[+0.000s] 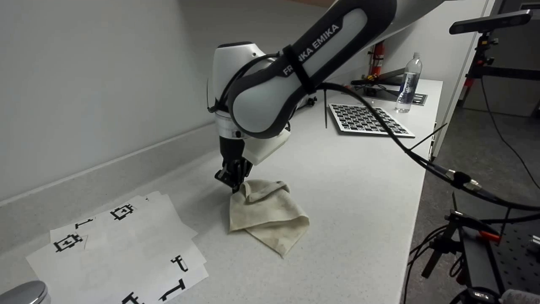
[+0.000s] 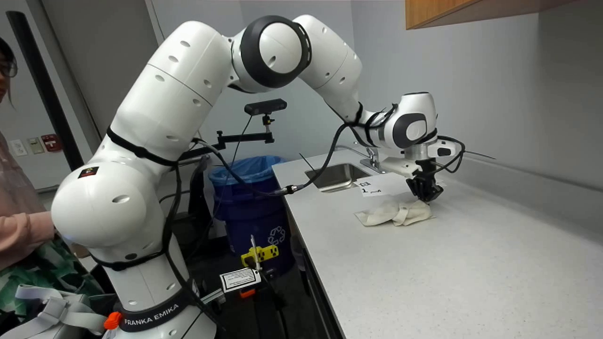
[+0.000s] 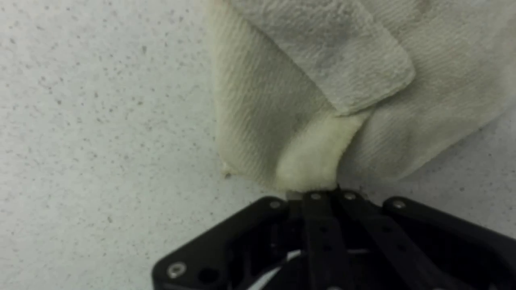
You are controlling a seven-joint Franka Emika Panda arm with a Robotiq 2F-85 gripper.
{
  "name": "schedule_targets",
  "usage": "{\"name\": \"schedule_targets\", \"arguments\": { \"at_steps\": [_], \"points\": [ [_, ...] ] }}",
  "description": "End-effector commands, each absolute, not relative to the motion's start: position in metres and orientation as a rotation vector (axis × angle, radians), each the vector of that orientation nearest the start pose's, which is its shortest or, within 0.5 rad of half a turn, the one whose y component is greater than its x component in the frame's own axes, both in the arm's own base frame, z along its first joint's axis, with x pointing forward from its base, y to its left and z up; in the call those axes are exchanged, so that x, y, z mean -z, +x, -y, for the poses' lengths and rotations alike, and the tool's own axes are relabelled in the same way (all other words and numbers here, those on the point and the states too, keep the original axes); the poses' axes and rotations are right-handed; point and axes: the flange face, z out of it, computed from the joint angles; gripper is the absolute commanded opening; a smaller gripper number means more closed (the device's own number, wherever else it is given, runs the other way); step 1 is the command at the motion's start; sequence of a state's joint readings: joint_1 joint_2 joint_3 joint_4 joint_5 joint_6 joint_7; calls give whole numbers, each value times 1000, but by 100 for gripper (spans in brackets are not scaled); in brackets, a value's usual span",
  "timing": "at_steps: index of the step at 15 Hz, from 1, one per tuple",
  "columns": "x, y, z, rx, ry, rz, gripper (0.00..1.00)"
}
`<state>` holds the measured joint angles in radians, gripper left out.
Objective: Wipe the counter using the cloth
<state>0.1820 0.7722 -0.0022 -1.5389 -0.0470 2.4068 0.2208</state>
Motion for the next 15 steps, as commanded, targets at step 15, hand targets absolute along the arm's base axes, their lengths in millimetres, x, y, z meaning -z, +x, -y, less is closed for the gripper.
{"name": "schedule_targets", "arguments": {
  "at_steps": [15],
  "points": [
    [-264,623,-116,455,-3069,-24,0]
  ]
}}
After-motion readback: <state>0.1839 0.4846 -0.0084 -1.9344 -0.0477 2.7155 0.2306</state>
